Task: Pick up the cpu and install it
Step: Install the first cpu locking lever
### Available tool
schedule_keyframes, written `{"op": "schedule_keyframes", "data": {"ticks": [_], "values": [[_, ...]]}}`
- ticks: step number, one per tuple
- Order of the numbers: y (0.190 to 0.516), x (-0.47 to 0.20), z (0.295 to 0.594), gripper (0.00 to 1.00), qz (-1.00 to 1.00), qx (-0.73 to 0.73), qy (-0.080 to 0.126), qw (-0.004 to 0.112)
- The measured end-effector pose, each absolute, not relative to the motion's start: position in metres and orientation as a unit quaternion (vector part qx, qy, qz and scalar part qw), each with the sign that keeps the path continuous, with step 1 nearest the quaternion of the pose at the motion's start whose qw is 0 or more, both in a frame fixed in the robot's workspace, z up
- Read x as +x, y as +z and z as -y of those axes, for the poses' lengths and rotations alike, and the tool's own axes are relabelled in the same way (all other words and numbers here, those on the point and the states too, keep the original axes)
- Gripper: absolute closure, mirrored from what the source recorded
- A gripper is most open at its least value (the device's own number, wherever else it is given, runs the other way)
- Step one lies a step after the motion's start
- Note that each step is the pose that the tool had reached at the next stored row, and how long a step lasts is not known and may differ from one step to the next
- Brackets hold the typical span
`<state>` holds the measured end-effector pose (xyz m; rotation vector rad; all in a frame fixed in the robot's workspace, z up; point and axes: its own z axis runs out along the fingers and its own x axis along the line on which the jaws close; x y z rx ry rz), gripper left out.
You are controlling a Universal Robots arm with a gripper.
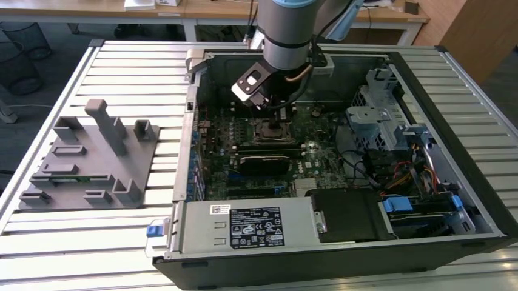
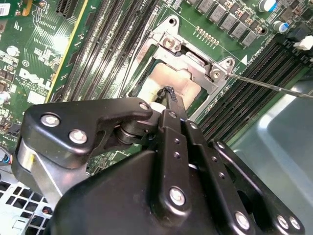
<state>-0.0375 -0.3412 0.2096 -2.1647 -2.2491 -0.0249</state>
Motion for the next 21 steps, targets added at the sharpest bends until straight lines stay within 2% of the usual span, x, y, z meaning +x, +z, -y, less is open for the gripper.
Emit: {"op": "schedule_keyframes", "data": {"ticks": [11, 21], "values": [[0.227, -0.037, 0.341, 0.89, 0.720, -0.693, -0.008, 0.010], [0.260, -0.037, 0.341, 0.89, 0.720, -0.693, -0.008, 0.010]]}}
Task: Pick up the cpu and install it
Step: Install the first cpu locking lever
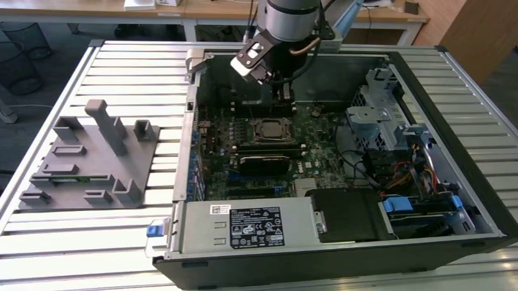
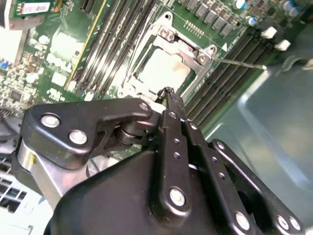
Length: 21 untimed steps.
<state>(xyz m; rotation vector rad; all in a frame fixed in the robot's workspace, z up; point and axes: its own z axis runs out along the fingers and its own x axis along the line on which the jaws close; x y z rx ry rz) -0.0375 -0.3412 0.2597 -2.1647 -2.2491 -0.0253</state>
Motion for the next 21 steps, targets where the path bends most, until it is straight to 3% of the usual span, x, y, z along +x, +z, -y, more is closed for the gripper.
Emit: {"op": "schedule_keyframes", "data": {"ticks": [21], "values": [[0.2684, -0.0378, 0.3412, 0.89, 0.818, -0.575, -0.006, 0.011]]}}
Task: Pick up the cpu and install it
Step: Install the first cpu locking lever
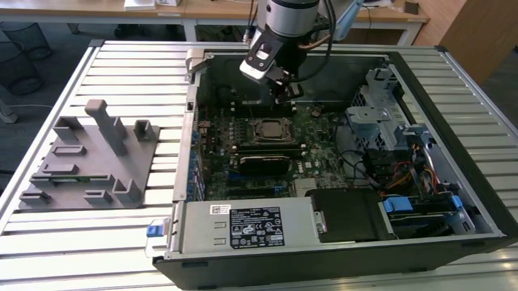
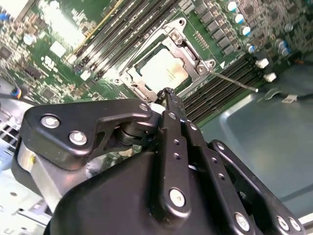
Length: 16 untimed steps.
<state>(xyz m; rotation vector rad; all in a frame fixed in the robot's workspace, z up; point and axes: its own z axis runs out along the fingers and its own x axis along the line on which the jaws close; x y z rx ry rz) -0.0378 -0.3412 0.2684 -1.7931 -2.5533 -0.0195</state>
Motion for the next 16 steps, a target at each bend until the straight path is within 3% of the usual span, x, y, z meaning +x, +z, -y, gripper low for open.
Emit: {"op": "schedule_keyframes", "data": {"ticks": [16], "values": [[0.2684, -0.0378, 0.3412, 0.89, 0.856, -0.517, -0.005, 0.011]]}}
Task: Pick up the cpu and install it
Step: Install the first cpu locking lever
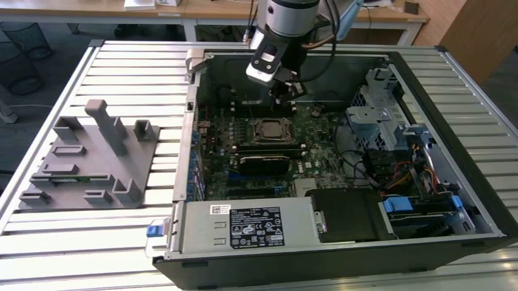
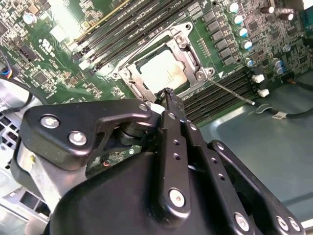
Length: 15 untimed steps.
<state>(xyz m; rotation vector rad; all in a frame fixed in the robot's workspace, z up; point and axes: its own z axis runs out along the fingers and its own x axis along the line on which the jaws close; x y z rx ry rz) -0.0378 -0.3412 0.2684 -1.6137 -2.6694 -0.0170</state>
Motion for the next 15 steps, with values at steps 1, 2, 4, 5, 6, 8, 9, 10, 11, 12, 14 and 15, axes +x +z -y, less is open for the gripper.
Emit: {"op": "schedule_keyframes", "data": {"ticks": [1, 2, 4, 5, 6, 8, 9, 10, 11, 12, 14, 15], "values": [[0.2684, -0.0378, 0.3412, 0.89, 0.858, -0.514, -0.005, 0.011], [0.2684, -0.0378, 0.3412, 0.89, 0.859, -0.511, -0.005, 0.011], [0.2684, -0.0378, 0.3412, 0.89, 0.863, -0.504, -0.005, 0.011], [0.2684, -0.0378, 0.3412, 0.89, 0.866, -0.501, -0.005, 0.011], [0.2684, -0.0378, 0.3412, 0.89, 0.868, -0.497, -0.005, 0.011], [0.2684, -0.0378, 0.3412, 0.89, 0.873, -0.487, -0.005, 0.011], [0.2684, -0.0378, 0.3412, 0.89, 0.877, -0.481, -0.005, 0.011], [0.2684, -0.0378, 0.3412, 0.89, 0.880, -0.474, -0.005, 0.011], [0.2684, -0.0378, 0.3412, 0.89, 0.884, -0.467, -0.005, 0.011], [0.2684, -0.0378, 0.3412, 0.89, 0.888, -0.459, -0.005, 0.011], [0.2683, -0.0378, 0.3412, 0.89, 0.896, -0.443, -0.004, 0.012], [0.2683, -0.0378, 0.3412, 0.89, 0.900, -0.435, -0.004, 0.012]]}}
